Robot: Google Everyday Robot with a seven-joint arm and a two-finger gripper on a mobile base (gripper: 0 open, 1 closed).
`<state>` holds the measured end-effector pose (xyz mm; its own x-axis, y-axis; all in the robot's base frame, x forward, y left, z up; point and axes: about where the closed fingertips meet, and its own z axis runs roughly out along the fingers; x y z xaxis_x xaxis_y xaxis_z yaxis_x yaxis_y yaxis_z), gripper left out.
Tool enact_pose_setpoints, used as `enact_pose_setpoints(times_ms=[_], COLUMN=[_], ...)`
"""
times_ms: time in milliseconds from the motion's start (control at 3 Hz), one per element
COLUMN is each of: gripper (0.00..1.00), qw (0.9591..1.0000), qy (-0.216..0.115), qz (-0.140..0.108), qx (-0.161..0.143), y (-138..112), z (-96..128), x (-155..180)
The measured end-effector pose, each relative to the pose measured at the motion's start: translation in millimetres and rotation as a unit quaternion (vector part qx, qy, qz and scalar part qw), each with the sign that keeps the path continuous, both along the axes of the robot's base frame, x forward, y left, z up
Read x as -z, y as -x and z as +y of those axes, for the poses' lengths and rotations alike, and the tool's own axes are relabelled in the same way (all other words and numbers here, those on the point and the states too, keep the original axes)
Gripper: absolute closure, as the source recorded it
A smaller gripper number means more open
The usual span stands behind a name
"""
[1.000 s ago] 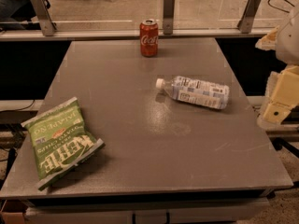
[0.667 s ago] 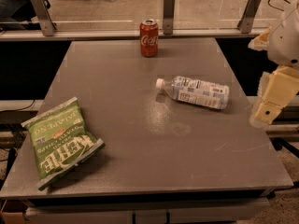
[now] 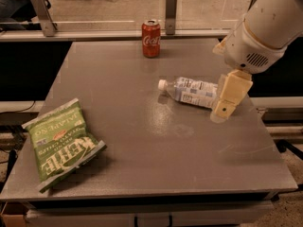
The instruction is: Place blue plastic bottle upright
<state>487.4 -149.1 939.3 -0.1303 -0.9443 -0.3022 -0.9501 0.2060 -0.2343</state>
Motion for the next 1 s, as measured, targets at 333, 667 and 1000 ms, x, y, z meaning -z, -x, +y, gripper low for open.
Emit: enact_pose_setpoints(times_ms=[333, 667, 1000], gripper=[0.0, 0.0, 0.0], qw=[1.0, 0.9999, 0.9996], qy=[0.001, 0.009, 0.013], qz=[0.0, 0.0, 0.011], qx=[-0.005, 0.008, 0.023], y=[-23.0, -50.7, -75.7], z=[26.2, 35.7, 39.1], x=[24.3, 46.8, 67.9])
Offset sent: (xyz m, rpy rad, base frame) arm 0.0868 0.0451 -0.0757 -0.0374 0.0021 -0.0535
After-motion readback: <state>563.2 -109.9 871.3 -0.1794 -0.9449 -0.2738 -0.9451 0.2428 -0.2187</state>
